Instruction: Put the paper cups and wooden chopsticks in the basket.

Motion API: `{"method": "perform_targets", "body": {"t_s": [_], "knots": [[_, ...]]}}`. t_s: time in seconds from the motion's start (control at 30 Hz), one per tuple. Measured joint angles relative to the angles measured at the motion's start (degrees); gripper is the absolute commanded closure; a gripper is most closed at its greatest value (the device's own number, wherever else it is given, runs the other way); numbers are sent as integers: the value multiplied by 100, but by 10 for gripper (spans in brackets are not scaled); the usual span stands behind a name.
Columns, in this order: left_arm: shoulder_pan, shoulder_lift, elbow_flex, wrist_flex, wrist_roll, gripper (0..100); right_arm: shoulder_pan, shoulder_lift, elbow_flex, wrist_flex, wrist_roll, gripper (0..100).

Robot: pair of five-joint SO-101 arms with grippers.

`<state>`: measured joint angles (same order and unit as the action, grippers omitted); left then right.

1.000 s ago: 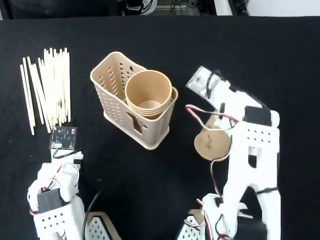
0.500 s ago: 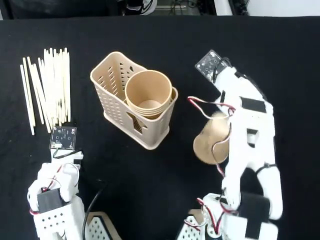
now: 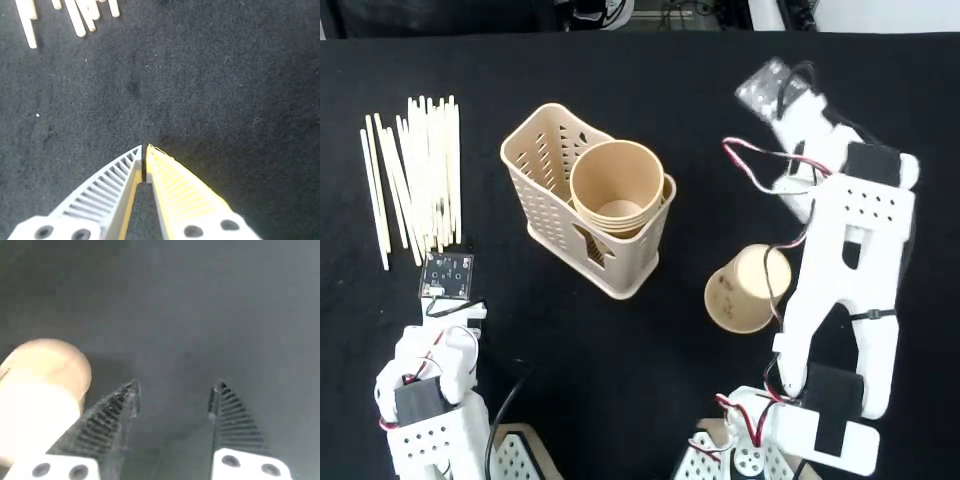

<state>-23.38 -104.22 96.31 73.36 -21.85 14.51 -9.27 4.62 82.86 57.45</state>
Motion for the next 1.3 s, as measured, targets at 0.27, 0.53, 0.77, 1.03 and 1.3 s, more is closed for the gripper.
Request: {"method": "perform_targets", "body": {"t_s": [0.27, 0.53, 0.77, 1.03, 1.3], "knots": [[0, 0, 0, 0, 0, 967, 9, -369, 615, 1099, 756, 762], [0, 0, 0, 0, 0, 967, 141, -484, 1908, -1275, 730, 762], [0, 0, 0, 0, 0, 967, 273, -88, 1996, -2980, 176, 762], [0, 0, 0, 0, 0, 967, 281, 229, 1916, -3947, 9, 762], [0, 0, 0, 0, 0, 967, 343, 1064, 1266, -4448, -431, 761]]}}
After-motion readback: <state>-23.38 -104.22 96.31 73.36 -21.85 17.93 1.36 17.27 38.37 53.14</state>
